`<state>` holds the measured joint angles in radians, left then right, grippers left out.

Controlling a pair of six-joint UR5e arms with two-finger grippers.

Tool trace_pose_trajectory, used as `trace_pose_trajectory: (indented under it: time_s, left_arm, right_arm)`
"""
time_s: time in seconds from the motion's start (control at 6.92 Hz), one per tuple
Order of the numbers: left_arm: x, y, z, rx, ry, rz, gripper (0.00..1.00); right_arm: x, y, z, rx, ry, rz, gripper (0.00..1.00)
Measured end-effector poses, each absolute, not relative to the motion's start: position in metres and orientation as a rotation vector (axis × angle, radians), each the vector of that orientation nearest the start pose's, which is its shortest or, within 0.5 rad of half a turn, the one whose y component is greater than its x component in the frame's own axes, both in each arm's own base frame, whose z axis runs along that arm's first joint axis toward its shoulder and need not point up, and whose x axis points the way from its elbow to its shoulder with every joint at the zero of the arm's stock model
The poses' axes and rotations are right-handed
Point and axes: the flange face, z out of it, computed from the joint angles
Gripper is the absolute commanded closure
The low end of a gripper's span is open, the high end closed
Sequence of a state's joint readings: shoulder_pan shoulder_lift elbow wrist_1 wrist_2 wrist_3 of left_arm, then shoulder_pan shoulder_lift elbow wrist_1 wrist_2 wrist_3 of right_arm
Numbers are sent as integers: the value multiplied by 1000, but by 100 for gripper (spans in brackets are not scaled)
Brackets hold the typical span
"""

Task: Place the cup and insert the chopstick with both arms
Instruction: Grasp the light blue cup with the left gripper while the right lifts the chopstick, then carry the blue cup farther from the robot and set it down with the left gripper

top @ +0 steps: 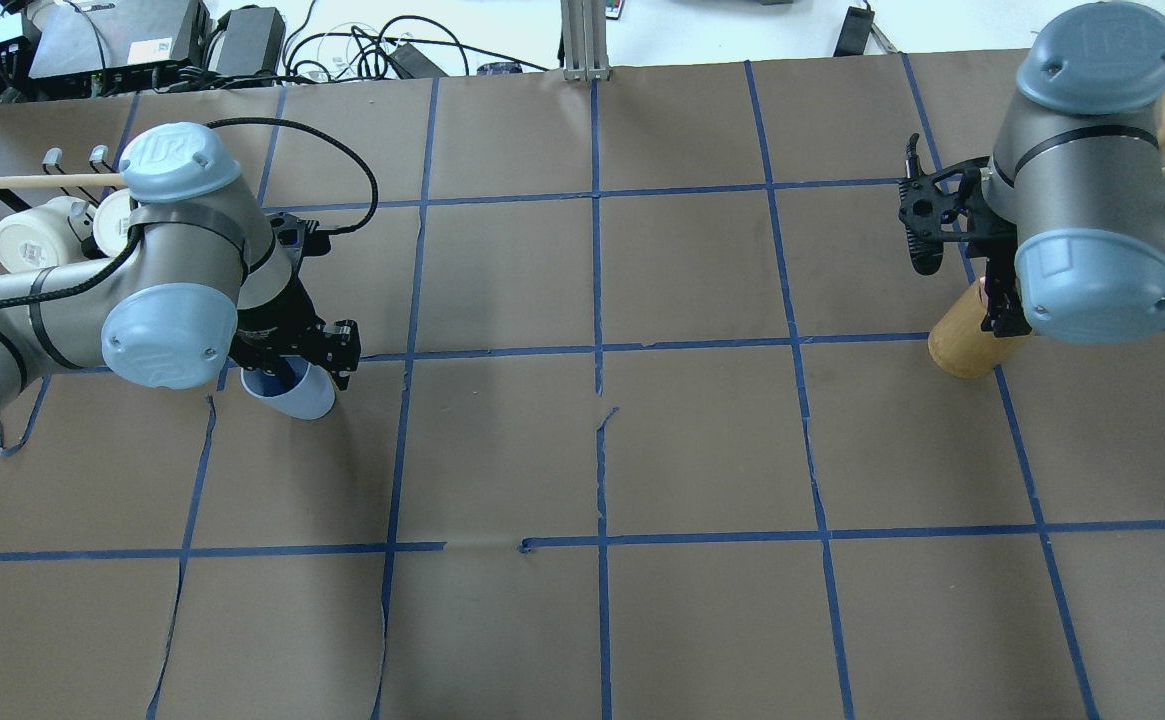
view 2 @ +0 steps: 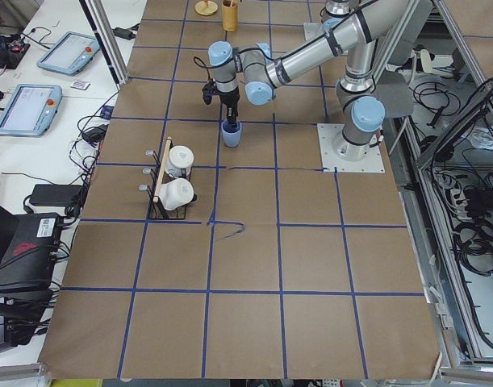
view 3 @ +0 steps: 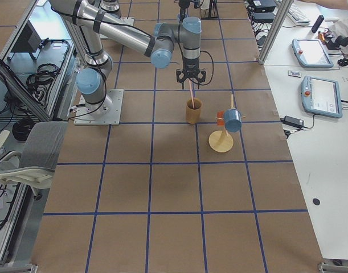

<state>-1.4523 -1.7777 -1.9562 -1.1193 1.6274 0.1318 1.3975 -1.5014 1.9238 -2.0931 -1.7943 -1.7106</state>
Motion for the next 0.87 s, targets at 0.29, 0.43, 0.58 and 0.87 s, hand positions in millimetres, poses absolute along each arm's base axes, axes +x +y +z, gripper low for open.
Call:
trace_pose_trajectory:
  time_s: [0.29, 0.43, 0.58, 0.87]
  left_arm:
    - [-67, -515, 251, 2, 3091, 159, 100]
    - [-68, -520, 255, -52, 3089, 95, 100]
    - [-78, -527, 261, -129, 3096, 40, 100]
    - [-149, -547, 292, -178, 3134, -63, 100]
  right_arm:
    - [23, -509, 339, -2316, 2418, 202, 94]
    - [23, -510, 341, -2319, 2422, 197, 97]
    - [23, -511, 342, -2321, 2426, 192, 100]
    - [24, -513, 348, -2334, 2435, 174, 100]
